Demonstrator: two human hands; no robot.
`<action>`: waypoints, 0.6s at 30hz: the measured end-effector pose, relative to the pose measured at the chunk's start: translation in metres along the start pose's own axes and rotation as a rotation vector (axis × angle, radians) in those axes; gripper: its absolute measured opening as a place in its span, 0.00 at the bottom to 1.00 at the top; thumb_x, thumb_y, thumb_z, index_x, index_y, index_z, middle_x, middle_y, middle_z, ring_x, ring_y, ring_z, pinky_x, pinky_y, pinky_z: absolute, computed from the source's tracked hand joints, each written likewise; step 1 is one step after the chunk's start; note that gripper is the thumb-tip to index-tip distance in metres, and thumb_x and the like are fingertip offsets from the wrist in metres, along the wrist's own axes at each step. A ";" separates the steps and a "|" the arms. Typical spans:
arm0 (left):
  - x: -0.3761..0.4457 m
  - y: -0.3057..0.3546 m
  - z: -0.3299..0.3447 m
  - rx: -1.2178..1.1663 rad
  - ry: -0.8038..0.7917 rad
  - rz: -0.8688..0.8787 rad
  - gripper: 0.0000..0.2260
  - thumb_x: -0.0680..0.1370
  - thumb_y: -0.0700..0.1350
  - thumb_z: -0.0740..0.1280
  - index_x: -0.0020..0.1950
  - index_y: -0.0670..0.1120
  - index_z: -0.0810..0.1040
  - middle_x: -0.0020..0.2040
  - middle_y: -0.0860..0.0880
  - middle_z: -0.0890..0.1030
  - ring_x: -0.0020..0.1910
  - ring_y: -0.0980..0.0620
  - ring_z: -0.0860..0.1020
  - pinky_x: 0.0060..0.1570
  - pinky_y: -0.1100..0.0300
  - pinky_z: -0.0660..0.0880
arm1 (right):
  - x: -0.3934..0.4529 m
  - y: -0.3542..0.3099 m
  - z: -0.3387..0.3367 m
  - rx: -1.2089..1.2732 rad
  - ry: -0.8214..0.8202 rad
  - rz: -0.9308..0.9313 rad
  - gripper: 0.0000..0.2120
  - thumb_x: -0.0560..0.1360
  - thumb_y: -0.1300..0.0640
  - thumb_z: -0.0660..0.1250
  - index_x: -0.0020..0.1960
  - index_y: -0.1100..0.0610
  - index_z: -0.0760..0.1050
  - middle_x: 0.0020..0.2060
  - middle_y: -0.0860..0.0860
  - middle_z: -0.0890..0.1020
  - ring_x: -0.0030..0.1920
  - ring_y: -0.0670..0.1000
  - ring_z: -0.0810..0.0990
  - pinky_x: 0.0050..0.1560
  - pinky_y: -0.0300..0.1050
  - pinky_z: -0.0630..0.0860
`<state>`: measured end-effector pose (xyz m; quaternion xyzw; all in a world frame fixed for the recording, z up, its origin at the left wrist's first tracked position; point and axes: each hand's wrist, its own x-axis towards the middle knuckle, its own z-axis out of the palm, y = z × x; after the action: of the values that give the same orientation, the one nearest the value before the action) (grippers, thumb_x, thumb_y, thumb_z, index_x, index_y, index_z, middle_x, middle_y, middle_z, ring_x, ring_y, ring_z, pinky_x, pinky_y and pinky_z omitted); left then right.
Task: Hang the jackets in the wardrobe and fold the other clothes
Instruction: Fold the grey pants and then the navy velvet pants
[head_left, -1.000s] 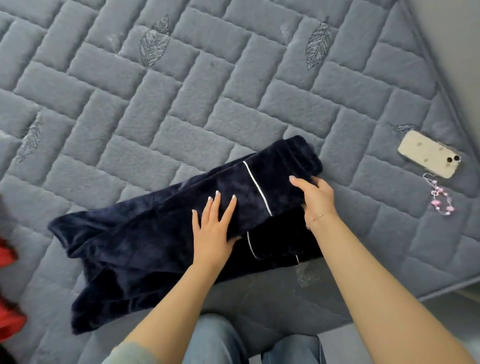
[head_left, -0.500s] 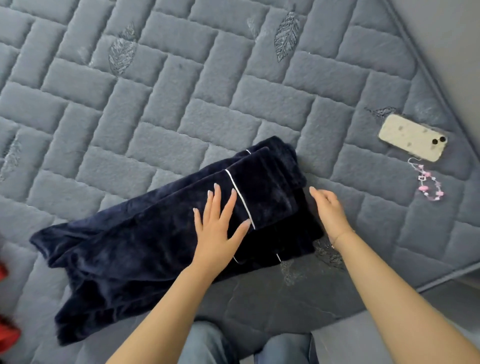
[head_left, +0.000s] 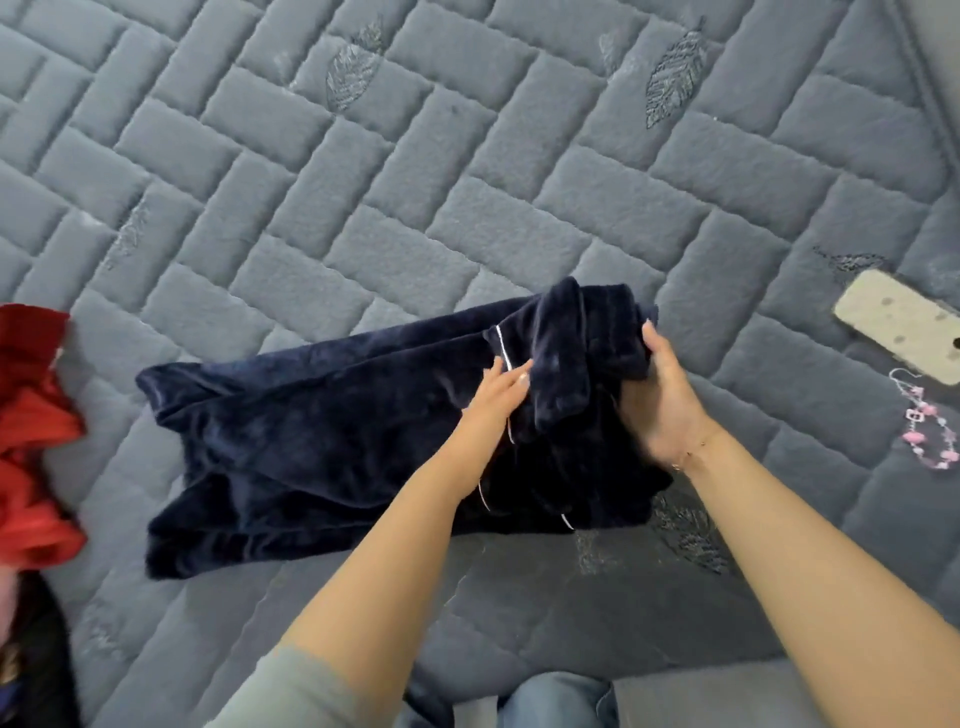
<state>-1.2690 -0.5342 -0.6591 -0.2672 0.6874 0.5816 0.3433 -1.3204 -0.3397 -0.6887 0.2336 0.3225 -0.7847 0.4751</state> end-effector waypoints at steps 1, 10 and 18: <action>-0.015 0.006 -0.014 -0.246 -0.064 -0.001 0.19 0.83 0.59 0.54 0.70 0.56 0.74 0.72 0.63 0.68 0.73 0.63 0.63 0.74 0.54 0.61 | -0.004 -0.001 0.013 0.018 -0.074 0.035 0.33 0.76 0.30 0.56 0.70 0.51 0.72 0.69 0.55 0.73 0.69 0.55 0.72 0.62 0.50 0.75; -0.142 -0.032 -0.152 -0.992 0.010 0.120 0.29 0.78 0.64 0.60 0.70 0.44 0.74 0.69 0.40 0.75 0.68 0.42 0.73 0.66 0.44 0.71 | 0.009 0.044 0.195 -0.752 -0.419 0.156 0.35 0.68 0.24 0.48 0.72 0.32 0.60 0.55 0.49 0.81 0.55 0.50 0.78 0.59 0.53 0.69; -0.163 -0.141 -0.299 -0.882 0.291 0.059 0.30 0.73 0.67 0.64 0.65 0.47 0.77 0.64 0.44 0.77 0.62 0.43 0.78 0.66 0.43 0.69 | 0.109 0.174 0.317 -1.095 -0.266 0.101 0.32 0.77 0.29 0.45 0.76 0.41 0.57 0.62 0.46 0.77 0.61 0.47 0.75 0.62 0.53 0.70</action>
<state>-1.1080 -0.8591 -0.5925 -0.4468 0.4229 0.7843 0.0804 -1.2319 -0.6945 -0.5950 -0.1326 0.6081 -0.5018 0.6007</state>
